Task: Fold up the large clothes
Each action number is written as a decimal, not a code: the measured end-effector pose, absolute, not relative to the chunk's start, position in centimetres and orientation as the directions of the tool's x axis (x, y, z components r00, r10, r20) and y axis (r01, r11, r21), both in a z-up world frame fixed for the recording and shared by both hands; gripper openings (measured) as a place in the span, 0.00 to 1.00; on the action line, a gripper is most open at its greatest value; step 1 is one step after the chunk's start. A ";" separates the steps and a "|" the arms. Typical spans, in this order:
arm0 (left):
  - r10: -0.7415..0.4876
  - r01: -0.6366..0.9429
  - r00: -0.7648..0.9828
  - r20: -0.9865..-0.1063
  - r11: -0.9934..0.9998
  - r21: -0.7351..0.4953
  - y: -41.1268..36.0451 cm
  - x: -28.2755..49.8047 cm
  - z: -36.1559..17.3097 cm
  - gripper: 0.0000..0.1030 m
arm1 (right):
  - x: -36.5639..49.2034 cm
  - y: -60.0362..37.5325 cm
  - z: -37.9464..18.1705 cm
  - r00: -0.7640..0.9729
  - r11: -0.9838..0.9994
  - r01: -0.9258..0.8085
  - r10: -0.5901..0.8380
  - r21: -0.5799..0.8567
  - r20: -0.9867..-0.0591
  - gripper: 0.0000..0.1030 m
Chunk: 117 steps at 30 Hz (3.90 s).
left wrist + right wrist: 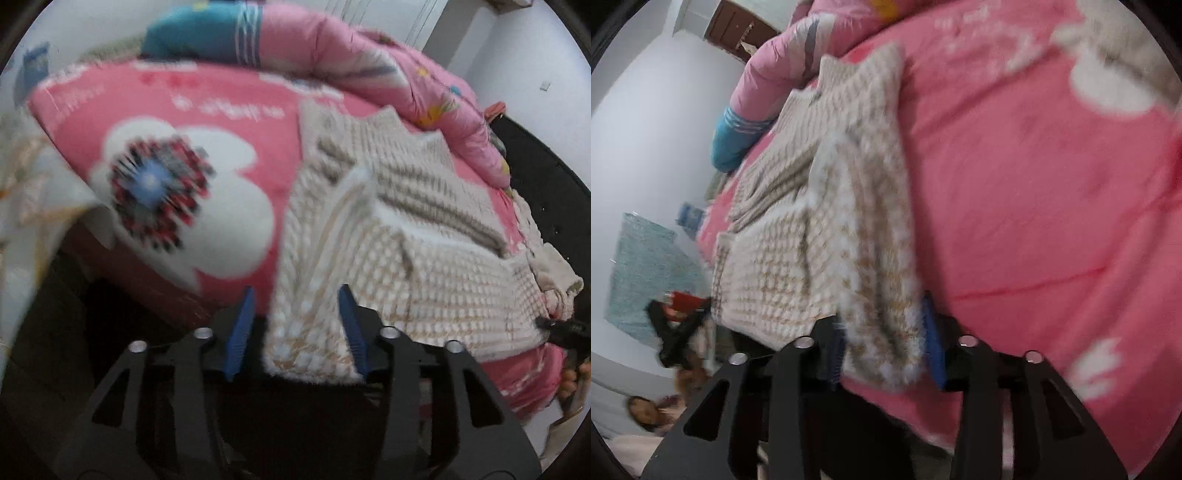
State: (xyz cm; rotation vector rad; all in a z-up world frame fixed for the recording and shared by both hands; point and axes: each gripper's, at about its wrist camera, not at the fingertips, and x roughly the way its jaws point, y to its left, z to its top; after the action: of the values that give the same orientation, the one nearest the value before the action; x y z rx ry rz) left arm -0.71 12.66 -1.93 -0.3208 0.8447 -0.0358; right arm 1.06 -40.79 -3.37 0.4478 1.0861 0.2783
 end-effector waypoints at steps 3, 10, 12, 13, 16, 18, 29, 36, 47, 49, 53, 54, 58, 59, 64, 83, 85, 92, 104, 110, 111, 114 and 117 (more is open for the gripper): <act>-0.173 -0.080 0.702 -0.690 0.944 -0.319 13.4 -1.0 -0.6 0.50 | 1.6 -40.7 -1.2 0.522 0.908 -0.028 0.370 0.418 -0.769 0.51; -0.142 0.009 0.650 -0.746 0.984 -0.179 7.3 5.9 -2.3 0.45 | 6.7 -36.3 -2.6 0.553 0.944 -0.082 0.309 0.319 -0.774 0.51; -0.070 0.004 0.628 -0.775 0.996 -0.087 5.8 7.6 -3.3 0.31 | 7.4 -35.6 -2.8 0.556 0.950 -0.097 0.300 0.298 -0.775 0.39; -0.025 -0.004 0.625 -0.780 0.999 -0.035 5.3 8.2 -3.7 0.22 | 7.8 -35.3 -3.0 0.555 0.950 -0.103 0.299 0.293 -0.776 0.25; 0.000 -0.009 0.644 -0.765 1.000 -0.008 5.4 8.5 -3.3 0.04 | 7.6 -35.0 -2.6 0.579 0.953 -0.114 0.293 0.280 -0.761 0.12; -0.027 -0.011 0.665 -0.746 0.999 -0.046 6.2 8.0 -2.5 0.03 | 7.0 -34.9 -1.5 0.611 0.953 -0.119 0.293 0.280 -0.736 0.11; -0.039 -0.038 0.768 -0.639 0.994 -0.107 8.7 9.8 1.4 0.02 | 9.9 -34.7 1.4 0.706 0.951 -0.119 0.282 0.284 -0.650 0.10; 0.022 -0.086 0.661 -0.750 0.995 -0.046 9.0 13.6 -5.6 0.00 | 13.3 -35.5 -6.2 0.575 0.948 -0.011 0.266 0.318 -0.773 0.12; -0.152 0.038 0.760 -0.632 0.981 -0.191 9.4 8.0 -0.1 0.07 | 7.9 -32.4 0.8 0.610 0.924 -0.202 0.378 0.324 -0.697 0.29; -0.282 0.146 0.729 -0.624 0.954 -0.260 7.5 7.5 0.0 0.08 | 7.9 -29.7 -0.1 0.522 0.878 -0.288 0.479 0.382 -0.706 0.29; -0.398 0.285 0.582 -0.710 0.917 -0.280 1.0 8.1 -3.4 0.14 | 10.0 -23.8 -5.0 0.383 0.870 -0.347 0.473 0.351 -0.794 0.29; -0.338 0.275 0.564 -0.753 0.937 -0.214 -0.2 8.7 -4.8 0.14 | 11.0 -23.0 -6.5 0.381 0.879 -0.341 0.453 0.333 -0.806 0.30; -0.291 0.250 0.583 -0.759 0.953 -0.173 -0.8 10.5 -6.8 0.09 | 13.1 -23.5 -7.0 0.335 0.866 -0.270 0.494 0.420 -0.803 0.30; -0.302 0.235 0.577 -0.759 0.951 -0.200 -0.4 10.5 -6.1 0.09 | 12.7 -23.5 -5.9 0.345 0.876 -0.276 0.474 0.395 -0.810 0.30; -0.391 0.321 0.621 -0.679 0.918 -0.234 0.1 9.3 -2.8 0.13 | 11.1 -20.9 -2.2 0.370 0.831 -0.416 0.526 0.370 -0.766 0.30; -0.122 -0.007 0.639 -0.760 0.986 -0.165 6.0 13.7 -5.4 0.11 | 13.2 -13.3 -7.2 0.326 0.841 -0.510 0.385 0.183 -0.863 0.31; -0.135 -0.014 0.647 -0.750 0.982 -0.188 6.2 13.5 -4.8 0.11 | 13.1 -14.4 -5.4 0.316 0.841 -0.482 0.429 0.246 -0.846 0.31; -0.376 0.242 0.663 -0.647 0.926 -0.290 5.2 6.0 -1.9 0.26 | 5.9 -17.5 -1.1 0.360 0.804 -0.556 0.462 0.211 -0.811 0.41; -0.371 0.258 0.637 -0.675 0.929 -0.267 2.2 3.6 -3.1 0.40 | 3.2 -20.0 -1.9 0.479 0.903 -0.426 0.275 0.053 -0.834 0.52; -0.307 0.249 0.537 -0.786 0.948 -0.200 -1.1 4.9 -7.0 0.48 | 4.6 -24.5 -6.5 0.430 0.952 -0.281 0.235 0.118 -0.872 0.58; -0.307 0.243 0.542 -0.782 0.948 -0.203 -1.1 5.1 -7.1 0.48 | 4.6 -24.5 -6.0 0.433 0.951 -0.286 0.236 0.115 -0.870 0.58; -0.334 0.240 0.563 -0.756 0.941 -0.237 0.0 4.4 -5.1 0.47 | 3.3 -26.5 -3.0 0.490 0.953 -0.281 0.246 0.116 -0.836 0.58; -0.322 0.224 0.611 -0.723 0.947 -0.231 1.9 3.9 -3.8 0.58 | 3.9 -29.7 -4.0 0.504 0.975 -0.193 0.193 0.107 -0.842 0.70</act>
State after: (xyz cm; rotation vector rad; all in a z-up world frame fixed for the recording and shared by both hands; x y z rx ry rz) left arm 3.85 1.89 -3.81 -0.1219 0.8573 -0.3157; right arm 3.92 -29.72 -4.01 -0.0009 1.0168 0.2330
